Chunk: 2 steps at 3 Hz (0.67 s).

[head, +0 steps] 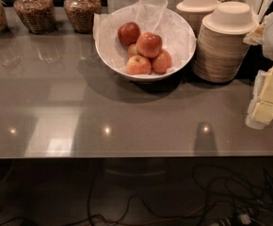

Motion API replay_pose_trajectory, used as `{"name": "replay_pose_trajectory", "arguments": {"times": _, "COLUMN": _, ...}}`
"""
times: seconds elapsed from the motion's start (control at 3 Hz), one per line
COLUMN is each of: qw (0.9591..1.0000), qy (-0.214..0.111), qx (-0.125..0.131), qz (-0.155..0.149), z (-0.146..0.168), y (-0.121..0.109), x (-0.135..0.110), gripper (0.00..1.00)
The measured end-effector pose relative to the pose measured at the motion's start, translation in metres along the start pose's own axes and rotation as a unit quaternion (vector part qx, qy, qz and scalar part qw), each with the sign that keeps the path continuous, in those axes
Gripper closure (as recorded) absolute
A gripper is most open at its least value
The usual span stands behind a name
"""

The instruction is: Pick apple from white bowl

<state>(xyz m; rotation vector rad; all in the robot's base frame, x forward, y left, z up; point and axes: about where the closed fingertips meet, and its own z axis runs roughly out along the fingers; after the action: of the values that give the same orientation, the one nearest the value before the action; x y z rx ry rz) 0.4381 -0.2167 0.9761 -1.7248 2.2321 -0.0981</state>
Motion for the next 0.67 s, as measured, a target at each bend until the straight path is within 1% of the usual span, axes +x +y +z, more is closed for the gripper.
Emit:
{"name": "replay_pose_trajectory", "arguments": {"times": 0.33, "qw": 1.0000, "qy": 0.000, "qx": 0.000, "qz": 0.000, "z": 0.000, "y": 0.000, "x": 0.000, "gripper": 0.00}}
{"name": "replay_pose_trajectory", "arguments": {"times": 0.67, "qw": 0.9987, "qy": -0.048, "qx": 0.005, "qz": 0.018, "z": 0.012, "y": -0.004, "x": -0.008, "gripper": 0.00}}
